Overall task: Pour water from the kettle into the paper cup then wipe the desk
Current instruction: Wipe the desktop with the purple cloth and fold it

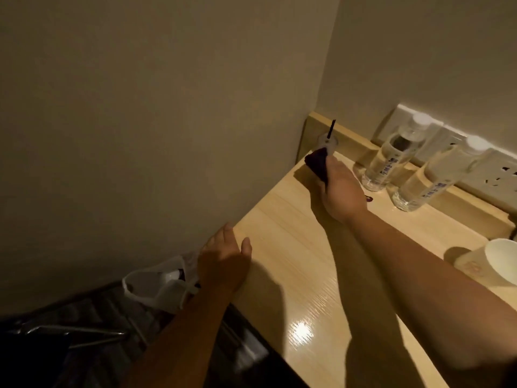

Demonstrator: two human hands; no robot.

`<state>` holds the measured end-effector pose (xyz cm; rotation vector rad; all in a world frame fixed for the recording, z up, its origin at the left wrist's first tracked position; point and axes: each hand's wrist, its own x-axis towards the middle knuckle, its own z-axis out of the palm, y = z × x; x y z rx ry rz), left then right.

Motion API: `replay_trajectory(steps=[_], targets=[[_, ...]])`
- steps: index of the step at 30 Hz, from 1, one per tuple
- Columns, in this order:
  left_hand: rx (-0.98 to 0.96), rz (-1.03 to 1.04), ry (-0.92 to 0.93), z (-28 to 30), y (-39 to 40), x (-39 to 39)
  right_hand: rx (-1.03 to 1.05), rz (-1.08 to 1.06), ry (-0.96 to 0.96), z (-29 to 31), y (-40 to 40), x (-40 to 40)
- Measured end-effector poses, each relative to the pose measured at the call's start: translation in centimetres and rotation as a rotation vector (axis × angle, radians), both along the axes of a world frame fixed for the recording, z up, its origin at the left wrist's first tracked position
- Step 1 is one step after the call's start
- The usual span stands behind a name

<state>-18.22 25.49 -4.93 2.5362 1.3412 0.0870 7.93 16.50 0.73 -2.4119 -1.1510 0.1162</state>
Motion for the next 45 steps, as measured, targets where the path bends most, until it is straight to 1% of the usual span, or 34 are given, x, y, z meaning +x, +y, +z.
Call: replay_trajectory(steps=[2, 3, 4, 7, 10, 12, 16, 19, 22, 23, 25, 26, 27, 28, 30, 31, 32, 33, 35, 39, 42, 43, 45], targets=[[0.007, -0.011, -0.016, -0.2, 0.1, 0.0, -0.232, 0.063, -0.102, -2.8, 1.6, 0.2], [0.015, -0.007, -0.002, -0.2, 0.2, 0.0, -0.308, 0.076, -0.147, -4.0, 2.0, 0.2], [0.017, 0.000, 0.014, -0.2, 0.3, 0.1, -0.337, 0.074, -0.183, -4.8, 2.2, 0.4], [-0.011, 0.005, 0.047, -0.3, 0.5, 0.2, -0.349, 0.138, -0.211, -5.5, 1.8, 0.6], [-0.005, -0.025, 0.031, -0.3, 0.3, 0.0, -0.329, 0.259, -0.194, -5.1, 0.7, -1.8], [0.025, -0.039, 0.011, -0.4, 0.2, -0.1, -0.300, 0.338, -0.175, -4.9, -0.8, -5.3], [-0.031, -0.008, 0.020, -0.3, 0.3, 0.0, -0.247, 0.424, -0.110, -4.6, -6.1, -13.3], [-0.027, -0.045, 0.027, -0.1, 0.2, -0.3, -0.228, 0.436, -0.113, -4.3, -10.8, -19.8], [-0.045, -0.055, 0.017, 0.0, 0.3, -0.3, -0.290, 0.390, -0.099, -3.3, -14.2, -25.5], [-0.057, -0.053, 0.017, 0.0, 0.3, -0.2, -0.294, 0.364, -0.064, -2.9, -15.0, -27.1], [-0.071, -0.054, 0.020, 0.1, 0.3, -0.2, -0.214, 0.289, 0.109, -1.9, -16.5, -29.8], [-0.068, -0.051, 0.016, 0.1, 0.2, -0.2, -0.113, 0.216, 0.240, -1.3, -17.3, -30.7], [-0.067, -0.046, 0.014, 0.1, 0.2, -0.2, 0.015, 0.099, 0.427, -0.4, -17.9, -31.2], [-0.071, -0.041, 0.014, 0.1, 0.2, -0.2, 0.121, -0.033, 0.703, 0.8, -18.3, -31.2], [-0.081, -0.041, 0.018, 0.2, 0.2, -0.2, 0.375, -0.265, 1.333, 2.9, -18.6, -30.2], [-0.080, -0.042, 0.019, 0.3, 0.2, -0.2, 0.509, -0.386, 1.533, 3.4, -18.7, -29.1], [-0.077, -0.042, 0.022, 0.3, 0.2, -0.1, 0.617, -0.484, 1.615, 3.8, -18.8, -27.7], [-0.072, -0.040, 0.026, 0.4, 0.2, -0.1, 0.682, -0.547, 1.609, 4.3, -18.7, -26.0], [-0.061, -0.034, 0.026, 0.4, 0.1, 0.0, 0.712, -0.546, 1.474, 5.4, -18.1, -22.2], [-0.028, -0.043, 0.014, 0.2, 0.0, -0.2, 0.575, -0.466, 1.073, 6.4, -15.0, -13.7], [-0.020, -0.033, 0.024, 0.1, 0.1, -0.1, 0.491, -0.422, 0.837, 4.8, -11.8, -7.8], [-0.016, -0.021, 0.031, 0.1, 0.1, 0.0, 0.428, -0.377, 0.702, 4.0, -10.8, -5.9], [-0.009, -0.001, 0.059, 0.1, 0.1, 0.2, 0.276, -0.255, 0.341, 2.4, -8.8, -2.6]])
